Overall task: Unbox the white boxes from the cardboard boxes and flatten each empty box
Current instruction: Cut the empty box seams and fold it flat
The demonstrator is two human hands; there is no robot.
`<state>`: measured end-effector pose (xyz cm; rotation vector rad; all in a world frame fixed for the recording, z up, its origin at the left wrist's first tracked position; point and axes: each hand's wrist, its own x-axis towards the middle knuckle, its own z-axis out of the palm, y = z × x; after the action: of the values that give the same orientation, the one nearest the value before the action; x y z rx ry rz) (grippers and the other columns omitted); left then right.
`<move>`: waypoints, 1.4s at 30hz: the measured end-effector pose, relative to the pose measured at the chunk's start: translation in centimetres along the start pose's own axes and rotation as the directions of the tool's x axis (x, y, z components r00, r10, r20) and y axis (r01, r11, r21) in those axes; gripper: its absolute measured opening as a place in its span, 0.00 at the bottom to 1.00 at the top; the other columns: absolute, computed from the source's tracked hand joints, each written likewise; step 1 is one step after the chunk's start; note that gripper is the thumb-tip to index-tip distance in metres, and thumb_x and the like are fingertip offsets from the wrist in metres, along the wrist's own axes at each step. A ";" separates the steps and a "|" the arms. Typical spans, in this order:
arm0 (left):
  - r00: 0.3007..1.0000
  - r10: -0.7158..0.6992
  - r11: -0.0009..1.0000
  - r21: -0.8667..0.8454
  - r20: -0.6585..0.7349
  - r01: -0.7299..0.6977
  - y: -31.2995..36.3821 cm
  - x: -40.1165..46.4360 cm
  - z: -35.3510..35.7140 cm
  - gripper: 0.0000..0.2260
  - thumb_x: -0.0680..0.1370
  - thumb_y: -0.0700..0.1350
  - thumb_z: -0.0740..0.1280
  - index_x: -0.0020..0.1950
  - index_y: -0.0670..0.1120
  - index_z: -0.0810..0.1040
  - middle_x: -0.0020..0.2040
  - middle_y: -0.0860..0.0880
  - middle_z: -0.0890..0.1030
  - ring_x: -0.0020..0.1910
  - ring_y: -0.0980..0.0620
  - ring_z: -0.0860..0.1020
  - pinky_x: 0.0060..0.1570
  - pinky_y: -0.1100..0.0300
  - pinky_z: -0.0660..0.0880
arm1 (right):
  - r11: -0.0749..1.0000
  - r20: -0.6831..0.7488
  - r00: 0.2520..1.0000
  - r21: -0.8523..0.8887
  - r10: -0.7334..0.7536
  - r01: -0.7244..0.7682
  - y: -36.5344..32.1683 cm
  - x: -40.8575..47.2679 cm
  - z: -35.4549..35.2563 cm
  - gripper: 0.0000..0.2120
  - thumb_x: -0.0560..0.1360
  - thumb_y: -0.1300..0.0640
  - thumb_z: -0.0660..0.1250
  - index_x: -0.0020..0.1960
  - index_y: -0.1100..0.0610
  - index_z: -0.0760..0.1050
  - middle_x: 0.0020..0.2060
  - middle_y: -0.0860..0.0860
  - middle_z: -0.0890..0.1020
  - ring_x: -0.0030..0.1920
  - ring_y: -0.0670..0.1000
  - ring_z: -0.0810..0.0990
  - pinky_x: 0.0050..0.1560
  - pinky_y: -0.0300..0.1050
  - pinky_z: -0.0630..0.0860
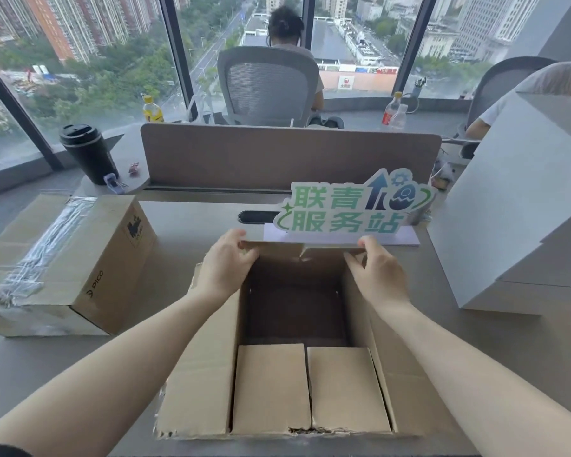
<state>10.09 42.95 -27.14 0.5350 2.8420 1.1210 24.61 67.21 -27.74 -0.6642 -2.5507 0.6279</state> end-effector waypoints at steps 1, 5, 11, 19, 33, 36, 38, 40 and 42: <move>0.998 -0.062 0.994 -0.096 -0.028 0.060 0.8 0.7 0.1 0.20 0.78 0.54 0.66 0.67 0.47 0.71 0.54 0.50 0.79 0.54 0.46 0.78 0.52 0.57 0.69 | 0.992 -0.003 0.997 0.106 0.074 -0.074 -0.6 1.1 0.1 0.14 0.79 0.49 0.65 0.61 0.54 0.70 0.44 0.49 0.78 0.43 0.54 0.78 0.37 0.42 0.68; 0.996 -0.092 0.938 -0.336 0.009 0.090 2.3 2.7 1.2 0.21 0.80 0.46 0.66 0.71 0.49 0.65 0.62 0.51 0.73 0.54 0.55 0.77 0.54 0.59 0.70 | 0.913 0.094 0.976 0.344 0.197 -0.218 -2.1 4.5 1.5 0.29 0.79 0.55 0.65 0.76 0.48 0.57 0.53 0.51 0.81 0.54 0.54 0.79 0.50 0.45 0.72; 0.950 0.044 0.973 0.202 0.308 -0.110 -1.0 4.4 4.1 0.22 0.80 0.46 0.63 0.74 0.49 0.67 0.71 0.48 0.72 0.68 0.46 0.71 0.67 0.51 0.69 | 0.995 0.467 0.883 -0.095 0.047 -0.003 0.7 5.3 4.5 0.28 0.80 0.49 0.64 0.77 0.49 0.62 0.76 0.49 0.65 0.76 0.52 0.63 0.72 0.49 0.62; 0.961 0.020 0.952 0.288 0.274 -0.102 -3.3 5.4 6.1 0.11 0.82 0.45 0.61 0.59 0.49 0.81 0.58 0.48 0.81 0.58 0.43 0.76 0.56 0.53 0.72 | 0.967 0.460 0.888 -0.228 0.006 0.112 2.5 5.3 6.7 0.14 0.82 0.51 0.60 0.64 0.54 0.77 0.62 0.53 0.80 0.62 0.57 0.76 0.58 0.49 0.73; 0.926 0.268 0.885 0.312 0.266 -0.346 -3.2 3.9 5.6 0.14 0.80 0.44 0.63 0.66 0.48 0.76 0.66 0.48 0.75 0.66 0.43 0.70 0.67 0.50 0.64 | 0.967 0.306 0.941 -0.162 -0.142 0.198 2.0 1.9 5.8 0.22 0.79 0.58 0.66 0.72 0.57 0.71 0.69 0.55 0.74 0.69 0.58 0.70 0.71 0.53 0.65; 0.880 0.417 0.842 0.268 0.228 -0.469 -2.7 2.0 4.8 0.11 0.80 0.43 0.65 0.61 0.45 0.80 0.61 0.47 0.78 0.62 0.43 0.74 0.63 0.49 0.69 | 0.959 0.240 0.937 -0.065 -0.254 0.276 1.0 -1.0 4.3 0.16 0.77 0.62 0.67 0.64 0.58 0.78 0.61 0.54 0.81 0.62 0.56 0.77 0.66 0.50 0.72; 0.844 0.444 0.834 0.206 0.301 -0.512 -2.0 0.6 4.2 0.10 0.81 0.45 0.63 0.58 0.46 0.82 0.57 0.48 0.80 0.57 0.45 0.76 0.59 0.50 0.72 | 0.970 0.410 0.890 -0.043 -0.201 0.239 0.1 -2.7 2.9 0.14 0.79 0.58 0.64 0.64 0.55 0.78 0.59 0.51 0.82 0.60 0.53 0.78 0.62 0.47 0.75; 0.795 0.402 0.821 0.206 0.454 -0.533 -1.2 -0.9 3.8 0.11 0.81 0.48 0.62 0.58 0.49 0.82 0.56 0.51 0.81 0.56 0.48 0.78 0.57 0.51 0.74 | 0.970 0.628 0.774 -0.126 -0.085 0.209 -0.8 -4.1 1.7 0.15 0.81 0.51 0.61 0.65 0.51 0.77 0.58 0.47 0.83 0.59 0.51 0.79 0.58 0.45 0.75; 0.761 0.239 0.841 0.264 0.604 -0.473 -0.3 -2.5 3.3 0.13 0.81 0.55 0.62 0.58 0.52 0.82 0.55 0.53 0.82 0.54 0.50 0.79 0.56 0.52 0.76 | 0.940 0.759 0.651 -0.221 -0.001 0.258 -1.8 -5.3 0.6 0.18 0.80 0.45 0.60 0.67 0.48 0.76 0.58 0.46 0.82 0.59 0.51 0.79 0.58 0.44 0.74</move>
<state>12.88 44.09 -30.06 1.2569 2.4753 0.2772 27.87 62.77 -28.75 -0.3212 -3.5071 0.5149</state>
